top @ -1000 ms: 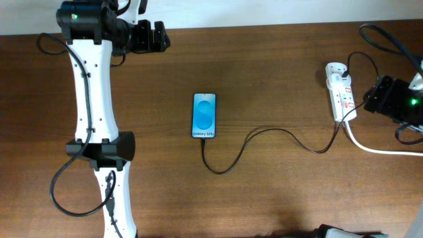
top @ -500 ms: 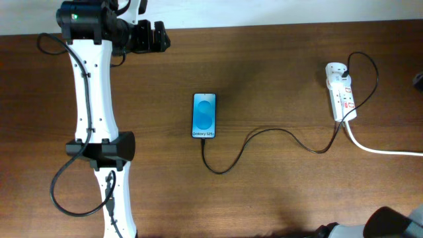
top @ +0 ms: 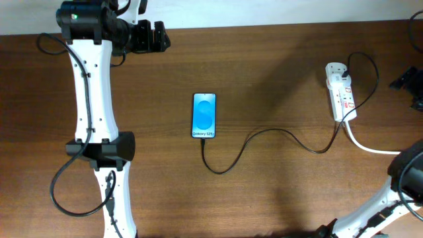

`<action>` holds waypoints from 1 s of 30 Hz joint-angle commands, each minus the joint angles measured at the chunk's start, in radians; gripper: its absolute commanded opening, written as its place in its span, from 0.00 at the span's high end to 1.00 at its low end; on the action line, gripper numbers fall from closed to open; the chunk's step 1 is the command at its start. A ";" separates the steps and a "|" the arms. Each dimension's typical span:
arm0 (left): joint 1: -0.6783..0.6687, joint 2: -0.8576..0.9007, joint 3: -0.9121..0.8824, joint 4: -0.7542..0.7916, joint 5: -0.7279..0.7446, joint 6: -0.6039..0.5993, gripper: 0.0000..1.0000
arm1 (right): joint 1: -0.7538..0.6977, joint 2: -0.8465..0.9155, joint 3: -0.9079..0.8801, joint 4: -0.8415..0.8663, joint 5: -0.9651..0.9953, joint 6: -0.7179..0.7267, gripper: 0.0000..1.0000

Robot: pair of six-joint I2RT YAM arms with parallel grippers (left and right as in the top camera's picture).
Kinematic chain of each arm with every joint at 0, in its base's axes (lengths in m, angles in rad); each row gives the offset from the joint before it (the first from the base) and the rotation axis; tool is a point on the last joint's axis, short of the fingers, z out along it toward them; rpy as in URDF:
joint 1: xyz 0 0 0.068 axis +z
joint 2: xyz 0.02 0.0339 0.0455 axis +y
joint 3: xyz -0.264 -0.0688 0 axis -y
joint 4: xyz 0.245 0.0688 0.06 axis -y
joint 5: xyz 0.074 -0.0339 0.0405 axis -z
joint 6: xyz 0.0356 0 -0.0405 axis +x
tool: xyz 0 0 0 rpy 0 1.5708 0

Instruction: Plug charger to phone and switch on socket

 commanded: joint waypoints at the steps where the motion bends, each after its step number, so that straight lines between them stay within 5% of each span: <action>1: 0.003 -0.042 0.022 0.000 0.003 -0.002 0.01 | 0.004 0.037 0.011 0.033 -0.049 -0.012 0.09; 10: 0.003 -0.042 0.022 0.000 0.003 -0.002 0.01 | 0.150 0.153 0.010 0.134 0.019 -0.042 0.08; 30: 0.003 -0.042 0.022 0.000 0.003 -0.002 0.01 | 0.201 0.233 -0.047 0.164 0.068 -0.064 0.08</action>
